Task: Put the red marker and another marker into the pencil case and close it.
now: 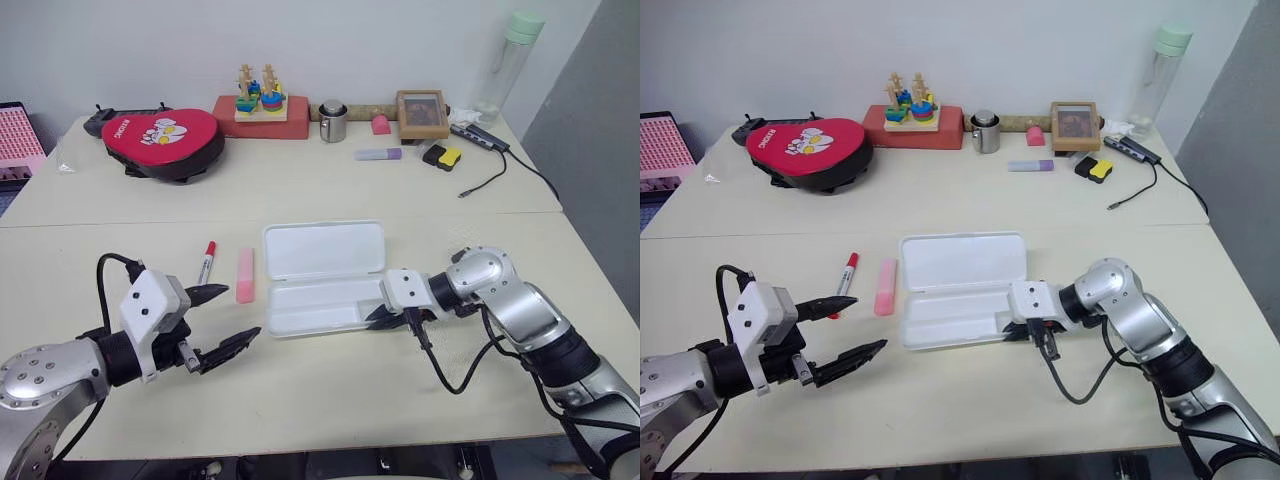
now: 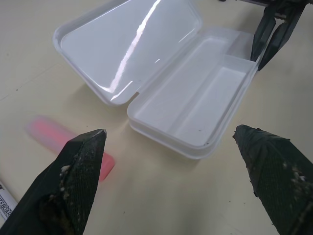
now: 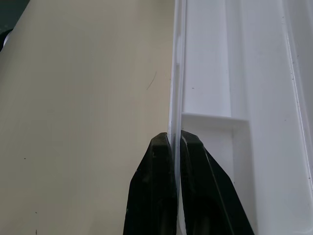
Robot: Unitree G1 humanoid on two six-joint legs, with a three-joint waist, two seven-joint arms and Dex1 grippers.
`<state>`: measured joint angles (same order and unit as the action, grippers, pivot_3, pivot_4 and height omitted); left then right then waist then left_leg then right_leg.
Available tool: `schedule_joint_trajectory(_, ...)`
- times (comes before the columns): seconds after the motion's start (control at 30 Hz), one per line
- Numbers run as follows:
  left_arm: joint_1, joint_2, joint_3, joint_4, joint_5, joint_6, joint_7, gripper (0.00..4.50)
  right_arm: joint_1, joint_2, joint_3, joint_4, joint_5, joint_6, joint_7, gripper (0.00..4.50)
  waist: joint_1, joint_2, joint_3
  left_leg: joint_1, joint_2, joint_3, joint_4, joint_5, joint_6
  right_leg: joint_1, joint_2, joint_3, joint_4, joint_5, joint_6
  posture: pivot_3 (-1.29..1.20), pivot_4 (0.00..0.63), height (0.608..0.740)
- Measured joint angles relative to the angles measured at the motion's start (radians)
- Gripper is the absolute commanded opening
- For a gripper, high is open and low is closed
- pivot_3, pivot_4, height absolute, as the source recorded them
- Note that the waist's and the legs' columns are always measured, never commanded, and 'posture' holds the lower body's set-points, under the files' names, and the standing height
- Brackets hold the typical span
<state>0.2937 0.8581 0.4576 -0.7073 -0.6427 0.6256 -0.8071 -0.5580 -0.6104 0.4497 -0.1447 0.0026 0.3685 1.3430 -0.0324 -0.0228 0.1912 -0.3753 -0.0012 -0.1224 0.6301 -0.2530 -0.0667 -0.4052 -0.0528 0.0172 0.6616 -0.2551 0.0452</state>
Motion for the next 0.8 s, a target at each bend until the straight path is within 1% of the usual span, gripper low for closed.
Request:
schedule_joint_trajectory(0.13, -0.017, 0.002, -0.006, 0.004, 0.002, 0.0, -0.009, 4.5, 0.005, 0.001, 0.014, 0.004, -0.023, 0.008, -0.038, 0.03, 0.0, 0.0, 0.0, 0.0, 0.0, 0.0, 0.0, 0.0, 0.0, 0.0, 0.0, 0.0, 0.0, 0.0, 0.0, 0.0, 0.15, 0.74)
schedule_joint_trajectory(0.17, -0.021, 0.003, -0.009, 0.004, 0.003, 0.0, -0.01, 4.5, 0.005, 0.001, 0.019, 0.015, -0.03, 0.0, -0.046, 0.27, 0.0, 0.0, 0.0, 0.0, 0.0, 0.0, 0.0, 0.0, 0.0, 0.0, 0.0, 0.0, 0.0, 0.0, 0.0, 0.0, 0.15, 0.74)
schedule_joint_trajectory(0.27, -0.027, 0.003, -0.014, 0.007, 0.004, 0.0, -0.011, 4.5, 0.015, -0.001, 0.029, 0.036, -0.045, -0.024, -0.058, 0.79, 0.0, 0.0, 0.0, 0.0, 0.0, 0.0, 0.0, 0.0, 0.0, 0.0, 0.0, 0.0, 0.0, 0.0, 0.0, 0.0, 0.15, 0.74)
schedule_joint_trajectory(0.33, -0.027, 0.003, -0.015, 0.008, 0.005, 0.0, -0.011, 4.5, 0.019, -0.007, 0.035, 0.037, -0.049, -0.034, -0.057, 1.31, 0.0, 0.0, 0.0, 0.0, 0.0, 0.0, 0.0, 0.0, 0.0, 0.0, 0.0, 0.0, 0.0, 0.0, 0.0, 0.0, 0.15, 0.74)
schedule_joint_trajectory(0.37, -0.027, 0.003, -0.015, 0.008, 0.005, 0.0, -0.011, 4.5, 0.019, -0.007, 0.035, 0.037, -0.051, -0.035, -0.058, 1.45, 0.0, 0.0, 0.0, 0.0, 0.0, 0.0, 0.0, 0.0, 0.0, 0.0, 0.0, 0.0, 0.0, 0.0, 0.0, 0.0, 0.15, 0.74)
schedule_joint_trajectory(0.53, -0.026, 0.003, -0.015, 0.008, 0.008, 0.0, -0.011, 4.5, 0.012, -0.015, 0.035, 0.035, -0.048, -0.027, -0.049, 2.73, 0.0, 0.0, 0.0, 0.0, 0.0, 0.0, 0.0, 0.0, 0.0, 0.0, 0.0, 0.0, 0.0, 0.0, 0.001, 0.0, 0.15, 0.74)
schedule_joint_trajectory(0.63, -0.022, 0.003, -0.014, 0.009, 0.009, 0.0, -0.011, 4.5, 0.0, -0.038, 0.029, 0.021, -0.017, -0.001, -0.021, 2.73, 0.0, 0.0, 0.0, 0.0, 0.0, 0.0, 0.0, 0.0, 0.0, 0.0, 0.0, 0.0, 0.0, 0.0, 0.001, 0.0, 0.15, 0.74)
schedule_joint_trajectory(0.8, -0.004, -0.001, 0.0, 0.01, 0.01, 0.003, 0.001, 4.5, -0.027, -0.088, -0.026, -0.054, 0.082, 0.081, 0.041, 2.73, 0.0, 0.0, 0.0, 0.0, 0.0, 0.0, 0.0, 0.0, 0.0, 0.0, 0.0, 0.0, -0.001, 0.0, 0.001, 0.0, 0.15, 0.74)
